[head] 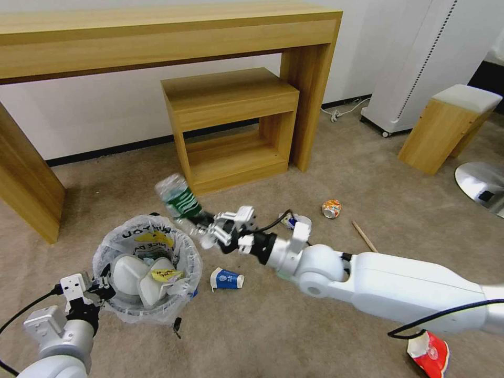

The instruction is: Pick up the trash bin and place the garbage on the floor into it.

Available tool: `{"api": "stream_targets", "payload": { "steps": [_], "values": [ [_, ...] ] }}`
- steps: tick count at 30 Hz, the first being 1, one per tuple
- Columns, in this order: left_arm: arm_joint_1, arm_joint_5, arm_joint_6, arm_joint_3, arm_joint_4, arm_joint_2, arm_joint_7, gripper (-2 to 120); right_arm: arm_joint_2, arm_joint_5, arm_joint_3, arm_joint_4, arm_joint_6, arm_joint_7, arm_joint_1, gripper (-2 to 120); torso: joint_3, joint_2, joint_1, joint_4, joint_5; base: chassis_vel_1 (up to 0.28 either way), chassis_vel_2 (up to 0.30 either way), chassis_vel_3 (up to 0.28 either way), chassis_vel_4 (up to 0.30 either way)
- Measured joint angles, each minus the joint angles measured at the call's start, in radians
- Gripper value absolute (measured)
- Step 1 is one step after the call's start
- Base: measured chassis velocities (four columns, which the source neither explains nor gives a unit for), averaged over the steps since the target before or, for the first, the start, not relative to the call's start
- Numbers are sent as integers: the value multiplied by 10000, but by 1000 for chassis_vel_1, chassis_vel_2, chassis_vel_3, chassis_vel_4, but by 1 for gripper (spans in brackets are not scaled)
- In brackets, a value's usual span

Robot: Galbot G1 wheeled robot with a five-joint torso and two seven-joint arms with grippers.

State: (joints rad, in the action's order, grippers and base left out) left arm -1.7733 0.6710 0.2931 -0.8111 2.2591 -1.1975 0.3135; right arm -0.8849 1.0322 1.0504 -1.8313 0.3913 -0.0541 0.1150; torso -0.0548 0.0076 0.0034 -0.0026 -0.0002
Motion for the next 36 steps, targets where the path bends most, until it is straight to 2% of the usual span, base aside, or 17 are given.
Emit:
{"api": "stream_targets", "payload": {
  "steps": [7,13,16,17,19,20,22,24,26,28,29,31,32,35,36],
  "values": [
    [-196,23,53,-4,334,-40,6,1,-1055,-354,441,1454,43,161,377,8,1,0,0,1,2,0,0,0,0],
    [-295,19,56,-40,366,-23,22,1,-1507,-475,584,1943,45,275,550,10,1,0,-1,2,0,0,0,0,0],
    [-263,33,56,-21,385,-20,16,1,-1732,-485,620,2115,44,314,569,23,1,0,-1,1,0,0,0,0,0],
    [-263,33,56,-21,385,-20,16,1,-1732,-485,620,2115,44,314,569,23,1,0,-1,1,0,0,0,0,0],
    [-235,52,56,-6,381,-7,8,1,-1777,-470,621,2112,18,315,552,34,1,0,-2,1,0,0,0,0,0],
    [-235,52,56,-6,381,-7,8,1,-1777,-470,621,2112,18,315,552,34,1,0,-2,1,0,0,0,0,0],
    [-211,52,56,30,361,-12,7,1,-1757,-451,620,2049,-13,307,494,44,1,0,-2,1,0,0,0,0,0],
    [-198,53,56,44,355,-18,7,1,-1753,-448,620,2038,-24,308,479,48,1,0,-1,1,1,0,0,0,0],
    [-165,60,56,81,331,-27,6,1,-1737,-479,606,2035,-37,312,446,59,1,0,-2,1,0,0,0,0,0],
    [-166,64,55,92,326,-29,7,1,-1727,-483,600,2032,-39,331,446,64,1,0,-2,1,1,0,0,0,0],
    [-167,70,56,99,323,-32,3,1,-1715,-488,586,2015,-41,350,447,70,1,0,-1,1,1,0,0,0,0],
    [-172,72,56,102,311,-33,-3,1,-1697,-511,489,1967,-42,415,481,78,1,0,-2,1,1,0,0,0,0],
    [-172,72,56,102,311,-33,-3,1,-1697,-511,489,1967,-42,415,481,78,1,0,-2,1,1,0,0,0,0],
    [-176,78,53,87,215,2,-11,1,-1680,-369,-88,1618,-133,777,653,92,1,0,-1,2,1,0,0,0,0],
    [-176,78,53,87,215,2,-11,1,-1680,-369,-88,1618,-133,777,653,92,1,0,-1,2,1,0,0,0,0]
  ]
}}
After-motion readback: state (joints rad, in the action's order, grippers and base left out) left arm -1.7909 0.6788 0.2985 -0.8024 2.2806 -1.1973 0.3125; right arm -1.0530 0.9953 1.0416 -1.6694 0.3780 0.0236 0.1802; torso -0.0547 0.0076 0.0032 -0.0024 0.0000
